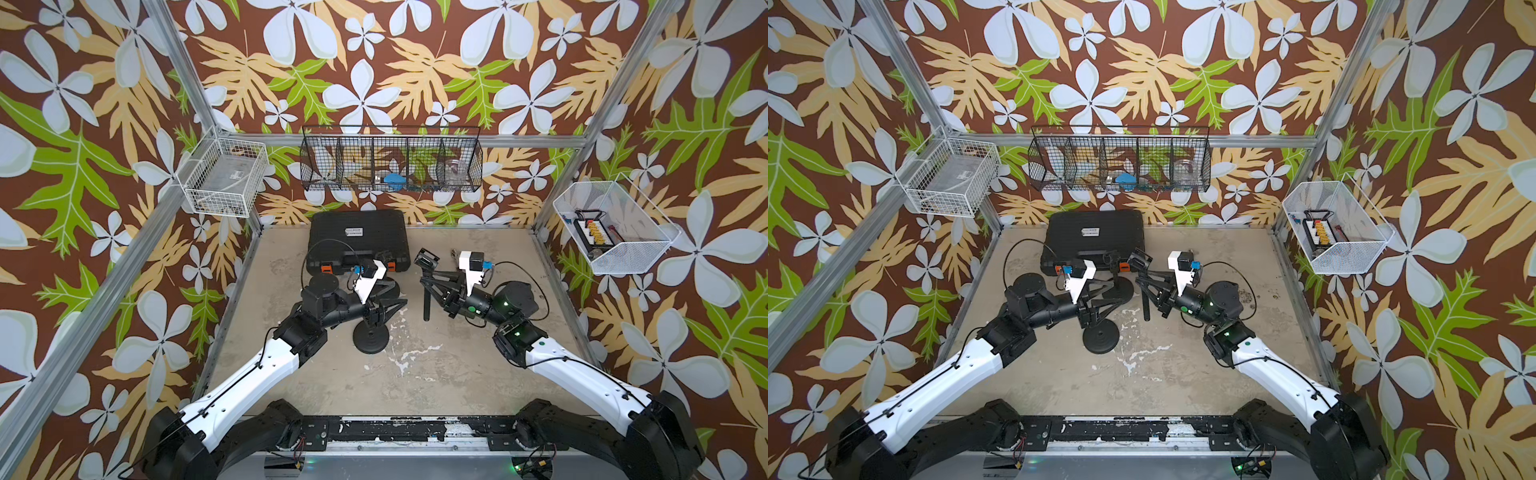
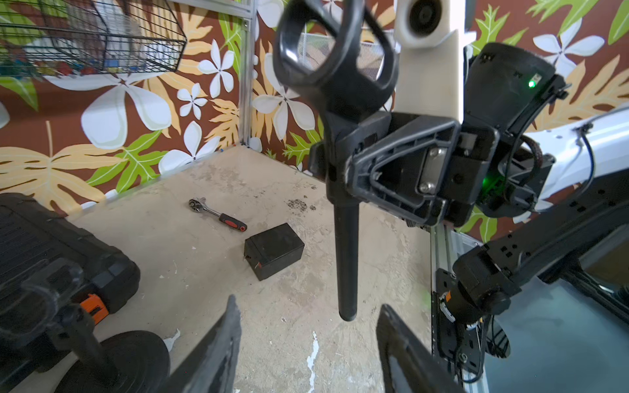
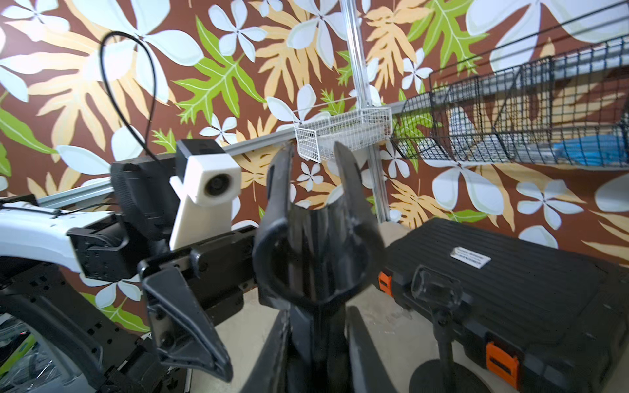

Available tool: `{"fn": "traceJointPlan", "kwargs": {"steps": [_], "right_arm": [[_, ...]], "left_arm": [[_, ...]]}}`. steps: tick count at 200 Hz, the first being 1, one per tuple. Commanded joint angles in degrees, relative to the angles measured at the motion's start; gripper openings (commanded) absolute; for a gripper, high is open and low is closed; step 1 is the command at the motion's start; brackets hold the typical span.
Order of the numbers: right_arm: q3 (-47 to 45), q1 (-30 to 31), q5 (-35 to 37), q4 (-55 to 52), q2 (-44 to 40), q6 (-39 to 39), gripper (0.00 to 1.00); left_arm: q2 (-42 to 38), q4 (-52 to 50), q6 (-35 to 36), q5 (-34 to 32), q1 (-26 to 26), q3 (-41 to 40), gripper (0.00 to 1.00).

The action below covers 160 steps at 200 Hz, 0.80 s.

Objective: Assemble a microphone stand
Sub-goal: Pick up the microphone stand pole from the center of the board.

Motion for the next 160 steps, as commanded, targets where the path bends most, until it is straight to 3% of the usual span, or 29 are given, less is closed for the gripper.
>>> {"fn": "traceJointPlan", "kwargs": {"steps": [1,91,160], "right_arm": [[0.39,0.04,-3.37,9.19,0.77,0.96,0.0],[0.23,0.13,-5.74,22.26,4.24,8.8,0.0],[1.78,1.92,-5.59,25.08,6.78,9.3,0.0]], "left_arm": [[1.43,2.09,2.67,3.39,0.05,1.15,0.64],[9.32,5.29,0.66,17.7,0.05,3.71,0.59],[11.72,8.09,-2.25,20.29,0.03,5.55,0.57]]}}
